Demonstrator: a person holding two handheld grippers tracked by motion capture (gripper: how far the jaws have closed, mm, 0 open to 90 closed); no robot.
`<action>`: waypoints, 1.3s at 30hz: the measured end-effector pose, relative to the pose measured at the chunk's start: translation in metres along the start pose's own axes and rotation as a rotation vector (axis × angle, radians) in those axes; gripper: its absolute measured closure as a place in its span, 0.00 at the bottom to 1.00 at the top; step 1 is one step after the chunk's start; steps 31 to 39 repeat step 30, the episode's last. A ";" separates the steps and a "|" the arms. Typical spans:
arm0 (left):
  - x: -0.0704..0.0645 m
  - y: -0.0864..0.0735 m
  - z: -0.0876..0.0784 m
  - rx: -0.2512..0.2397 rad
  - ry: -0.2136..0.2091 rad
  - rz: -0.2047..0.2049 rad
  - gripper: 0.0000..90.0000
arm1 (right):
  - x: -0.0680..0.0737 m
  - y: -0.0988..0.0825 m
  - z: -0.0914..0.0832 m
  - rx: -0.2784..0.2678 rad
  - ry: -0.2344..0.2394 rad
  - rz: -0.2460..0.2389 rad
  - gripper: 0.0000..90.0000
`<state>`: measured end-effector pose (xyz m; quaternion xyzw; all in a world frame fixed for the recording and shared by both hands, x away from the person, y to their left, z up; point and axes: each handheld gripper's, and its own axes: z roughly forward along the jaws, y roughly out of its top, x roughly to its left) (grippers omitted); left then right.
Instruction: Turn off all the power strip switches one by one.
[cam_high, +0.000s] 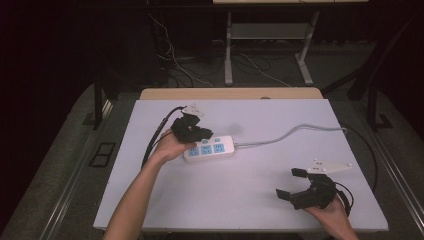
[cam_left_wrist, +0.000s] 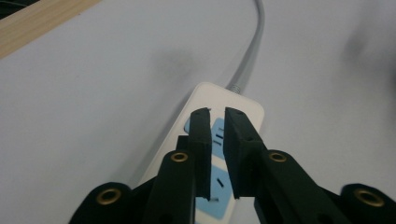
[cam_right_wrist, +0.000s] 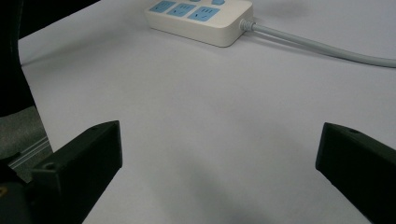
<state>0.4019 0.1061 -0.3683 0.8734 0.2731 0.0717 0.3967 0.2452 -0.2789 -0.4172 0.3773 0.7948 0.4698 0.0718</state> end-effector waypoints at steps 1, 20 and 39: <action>-0.001 -0.003 -0.004 -0.013 0.004 -0.008 0.85 | 0.000 0.000 0.000 -0.001 0.000 0.000 0.00; -0.041 -0.071 -0.050 -0.141 0.009 -0.099 0.24 | 0.002 0.001 0.000 -0.006 0.003 0.001 0.00; -0.063 -0.108 -0.063 -0.213 -0.024 -0.153 0.00 | 0.002 0.001 -0.001 -0.012 -0.001 0.002 0.00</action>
